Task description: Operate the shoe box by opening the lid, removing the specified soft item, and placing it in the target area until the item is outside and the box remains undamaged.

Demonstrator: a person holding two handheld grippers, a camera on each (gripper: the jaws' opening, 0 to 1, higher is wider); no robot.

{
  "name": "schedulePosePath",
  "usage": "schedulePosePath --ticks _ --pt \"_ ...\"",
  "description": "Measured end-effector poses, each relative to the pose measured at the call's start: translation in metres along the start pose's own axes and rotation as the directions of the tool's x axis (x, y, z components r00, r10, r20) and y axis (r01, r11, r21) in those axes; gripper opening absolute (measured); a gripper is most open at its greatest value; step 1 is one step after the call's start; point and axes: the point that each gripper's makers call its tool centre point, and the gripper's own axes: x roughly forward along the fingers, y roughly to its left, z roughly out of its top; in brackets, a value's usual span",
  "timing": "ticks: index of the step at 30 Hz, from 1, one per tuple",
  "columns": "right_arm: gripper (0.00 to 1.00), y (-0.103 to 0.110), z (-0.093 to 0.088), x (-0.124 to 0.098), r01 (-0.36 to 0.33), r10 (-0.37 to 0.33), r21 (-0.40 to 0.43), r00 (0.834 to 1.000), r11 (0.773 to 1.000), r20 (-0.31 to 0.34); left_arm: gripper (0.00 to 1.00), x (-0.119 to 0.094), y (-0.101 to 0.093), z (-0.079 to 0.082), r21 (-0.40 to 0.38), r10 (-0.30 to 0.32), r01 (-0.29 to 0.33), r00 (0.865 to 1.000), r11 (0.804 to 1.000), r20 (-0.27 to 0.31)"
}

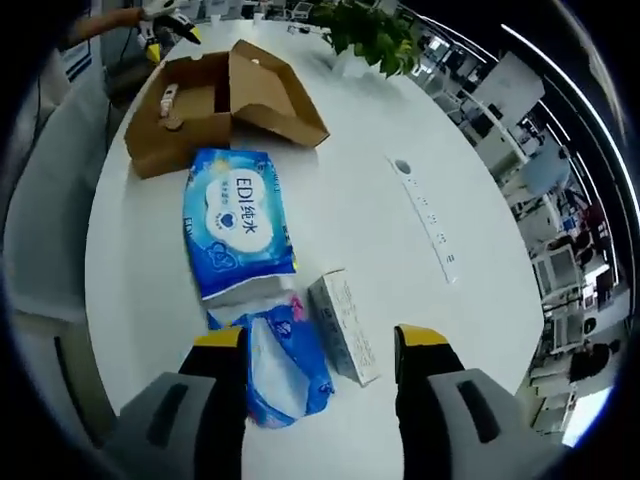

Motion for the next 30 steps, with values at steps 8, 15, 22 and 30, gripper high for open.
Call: schedulePosePath --ticks 8,15,22,30 --pt "0.76 0.022 0.015 -0.015 0.013 -0.023 0.115 0.996 0.993 0.089 0.6 0.015 -0.009 -0.001 0.08 -0.1 0.107 0.991 0.991 -0.089" --pt "0.85 0.036 0.029 -0.033 0.041 -0.08 0.217 0.981 0.975 0.178 0.58 0.032 -0.01 -0.003 0.135 -0.17 0.197 0.968 0.971 -0.186" --pt "0.92 0.055 0.047 -0.05 0.03 -0.104 0.279 0.961 0.96 0.256 0.56 0.048 -0.013 -0.008 0.197 -0.226 0.288 0.931 0.937 -0.287" --pt "0.96 0.077 0.054 -0.06 0.008 -0.11 0.327 0.949 0.945 0.294 0.54 0.058 -0.011 -0.017 0.232 -0.271 0.381 0.878 0.895 -0.396"
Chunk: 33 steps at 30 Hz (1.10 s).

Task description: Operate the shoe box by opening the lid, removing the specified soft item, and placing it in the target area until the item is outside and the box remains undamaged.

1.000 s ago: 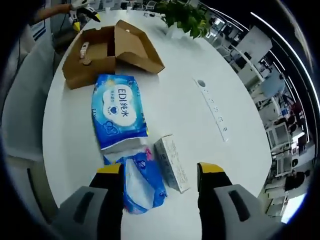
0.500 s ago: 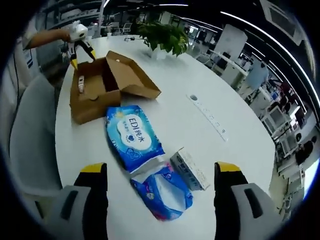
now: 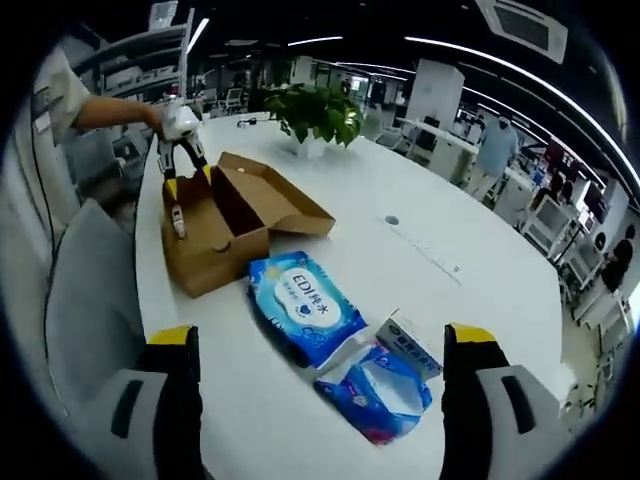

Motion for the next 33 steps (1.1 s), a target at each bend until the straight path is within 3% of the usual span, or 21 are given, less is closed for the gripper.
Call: schedulePosePath --ticks 11,15,26,33 --pt "0.96 0.027 0.0 -0.011 -0.019 0.017 0.039 0.999 0.999 0.034 0.52 0.014 -0.011 -0.012 0.089 -0.084 0.094 0.99 0.992 -0.111" --pt "0.96 0.034 -0.002 -0.013 -0.022 0.021 0.048 0.999 0.999 0.038 0.52 0.02 -0.019 -0.02 0.133 -0.129 0.151 0.978 0.979 -0.163" --pt "0.96 0.052 0.0 -0.024 -0.056 0.048 0.087 0.994 0.995 0.095 0.46 0.035 -0.023 -0.032 0.214 -0.167 0.227 0.949 0.95 -0.266" --pt "0.96 0.068 -0.006 -0.023 -0.091 0.084 0.089 0.993 0.992 0.084 0.48 0.037 -0.03 -0.034 0.213 -0.195 0.258 0.941 0.942 -0.278"
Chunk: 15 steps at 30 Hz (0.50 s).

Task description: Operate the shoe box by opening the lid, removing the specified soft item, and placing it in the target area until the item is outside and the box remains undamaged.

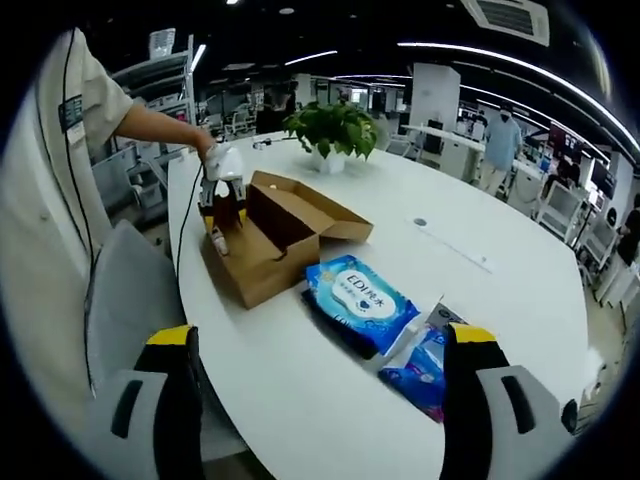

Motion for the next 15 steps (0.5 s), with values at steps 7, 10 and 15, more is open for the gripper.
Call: schedulePosePath --ticks 7,10,15 --pt "0.96 0.009 0.003 0.003 -0.016 0.016 -0.01 1.0 1.0 0.001 0.43 0.004 -0.003 -0.001 0.015 -0.004 0.004 1.0 1.0 -0.012" --pt "0.96 0.011 0.005 0.004 -0.02 0.02 -0.008 1.0 1.0 0.015 0.4 0.009 -0.003 -0.003 0.026 -0.004 0.004 1.0 1.0 -0.028" --pt "0.96 0.013 0.002 0.007 -0.022 0.023 -0.008 1.0 1.0 0.004 0.39 0.015 -0.001 -0.005 0.029 -0.002 0.003 0.999 1.0 -0.04"
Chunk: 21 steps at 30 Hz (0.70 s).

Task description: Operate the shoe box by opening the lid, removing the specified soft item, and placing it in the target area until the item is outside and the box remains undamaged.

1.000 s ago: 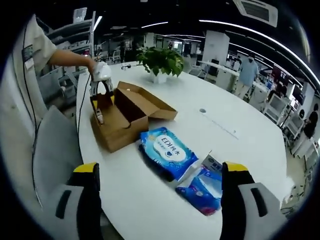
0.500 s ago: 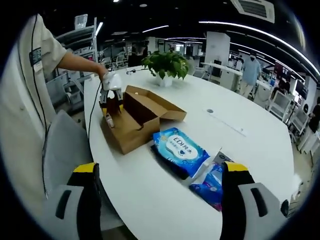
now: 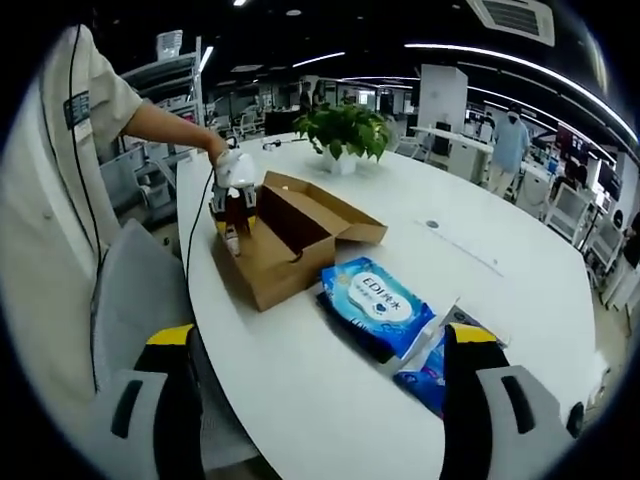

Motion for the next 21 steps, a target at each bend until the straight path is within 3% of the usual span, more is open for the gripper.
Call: schedulePosePath --ticks 15,21 --pt "0.96 0.001 -0.005 0.002 0.004 -0.004 0.016 1.0 1.0 0.0 0.25 0.005 0.012 0.002 0.052 0.04 -0.041 0.999 0.998 0.015" --pt "0.96 0.0 -0.005 0.002 0.012 -0.012 0.021 1.0 1.0 0.007 0.21 0.007 0.012 0.01 -0.002 0.057 -0.057 0.997 0.998 0.042"
